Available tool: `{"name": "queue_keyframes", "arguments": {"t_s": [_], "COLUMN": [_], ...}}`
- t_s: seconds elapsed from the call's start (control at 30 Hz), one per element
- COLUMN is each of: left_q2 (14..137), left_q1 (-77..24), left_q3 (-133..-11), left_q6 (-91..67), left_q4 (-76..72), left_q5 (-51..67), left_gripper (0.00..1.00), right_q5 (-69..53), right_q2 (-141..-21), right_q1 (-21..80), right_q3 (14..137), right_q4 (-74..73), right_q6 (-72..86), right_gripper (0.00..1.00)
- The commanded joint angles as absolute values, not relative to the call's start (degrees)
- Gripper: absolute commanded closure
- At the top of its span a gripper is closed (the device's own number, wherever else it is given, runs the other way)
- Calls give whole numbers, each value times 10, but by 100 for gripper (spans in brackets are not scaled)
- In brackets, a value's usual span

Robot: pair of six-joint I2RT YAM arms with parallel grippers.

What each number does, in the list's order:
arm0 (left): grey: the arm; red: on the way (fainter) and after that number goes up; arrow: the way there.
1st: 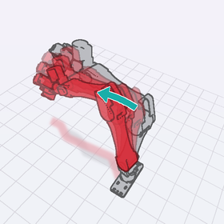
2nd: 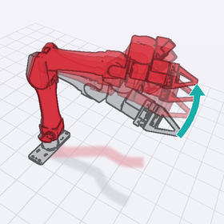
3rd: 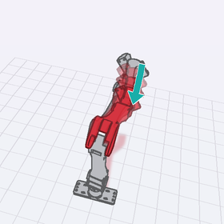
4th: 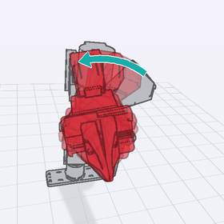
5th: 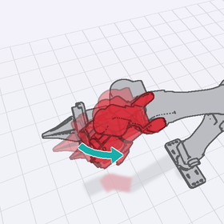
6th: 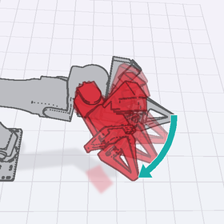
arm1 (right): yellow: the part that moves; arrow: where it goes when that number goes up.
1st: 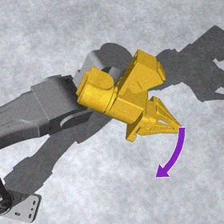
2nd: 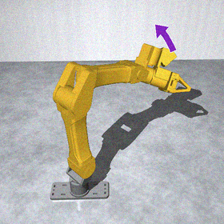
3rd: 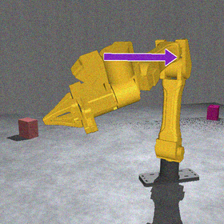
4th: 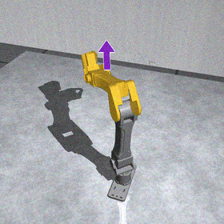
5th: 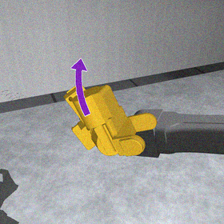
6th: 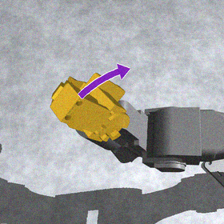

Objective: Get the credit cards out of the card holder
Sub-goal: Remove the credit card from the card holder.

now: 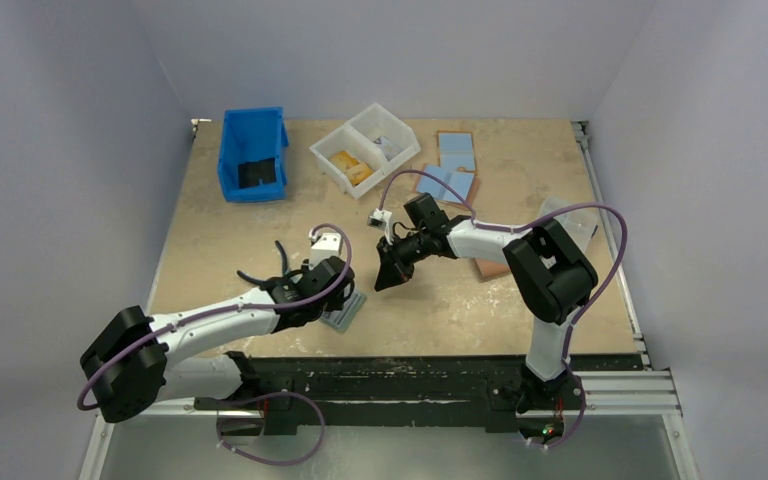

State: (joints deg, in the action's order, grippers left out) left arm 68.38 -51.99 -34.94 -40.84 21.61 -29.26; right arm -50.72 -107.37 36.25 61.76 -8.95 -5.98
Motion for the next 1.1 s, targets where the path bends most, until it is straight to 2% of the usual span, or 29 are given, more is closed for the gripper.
{"name": "queue_keyframes", "arguments": {"t_s": [0.0, 0.37, 0.7, 0.87, 0.93, 0.97, 1.07], "left_q2": [663, 649, 657, 660, 665, 669, 668], "left_q1": [-505, -484, -455, -433, -418, -411, -397], "left_q3": [-365, -364, -364, -359, -355, -353, -347], "left_q6": [-397, -390, -363, -344, -333, -329, -324], "left_q4": [232, 247, 243, 231, 220, 214, 184], "left_q5": [-309, -317, -288, -261, -240, -228, -183], "left_gripper": [62, 68, 78, 85, 98, 100, 100], "right_q5": [-526, -527, -528, -530, -532, -535, -558], "right_q2": [-1062, -1062, -1061, -1060, -1058, -1055, -1041], "right_q1": [360, 359, 359, 359, 359, 359, 359], "right_q3": [637, 637, 637, 638, 640, 641, 654], "right_q4": [-79, -79, -80, -82, -86, -90, -123], "right_q6": [-56, -55, -55, -56, -61, -67, -111], "right_gripper": [88, 88, 88, 88, 88, 88, 88]}}
